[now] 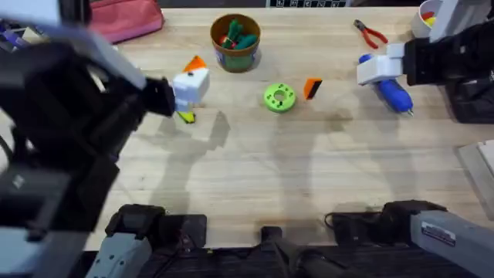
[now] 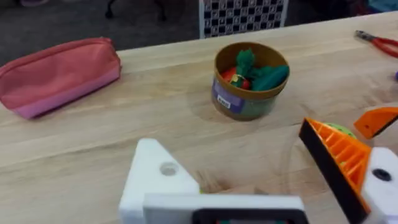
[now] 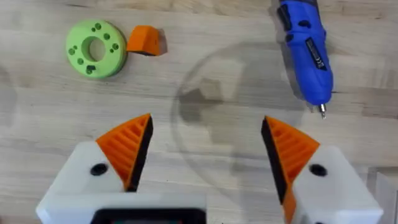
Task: Pick up the gripper from the table and insert it into the empty holder that is missing its gripper. Then pick up a screw, insert it into the mounting hole, and use the screwdriver to tighten it. Finally, clean up the table by picking up the vegetable and placing it into the bucket.
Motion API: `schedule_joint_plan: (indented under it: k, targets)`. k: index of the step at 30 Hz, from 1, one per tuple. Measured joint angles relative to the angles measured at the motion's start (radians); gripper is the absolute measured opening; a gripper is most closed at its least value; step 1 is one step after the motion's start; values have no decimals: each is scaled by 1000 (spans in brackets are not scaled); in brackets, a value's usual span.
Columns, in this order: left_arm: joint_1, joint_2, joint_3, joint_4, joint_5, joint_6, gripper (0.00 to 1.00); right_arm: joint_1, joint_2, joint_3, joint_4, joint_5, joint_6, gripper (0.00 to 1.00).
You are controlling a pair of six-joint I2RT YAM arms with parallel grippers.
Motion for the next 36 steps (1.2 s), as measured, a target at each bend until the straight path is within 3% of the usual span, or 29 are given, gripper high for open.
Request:
schedule_joint_plan:
  k: [10, 18, 27, 36]
  targets:
    - [0, -290, -270, 221, 70, 2, 985, 0, 0, 0, 0, 0, 0, 994]
    - [0, -390, -394, 307, 160, 2, 986, 0, 0, 0, 0, 0, 0, 994]
    - [0, -492, -486, 357, 220, 2, 986, 0, 0, 0, 0, 0, 0, 994]
    - [21, -596, -519, 373, 362, 2, 986, 0, 0, 0, 0, 0, 0, 994]
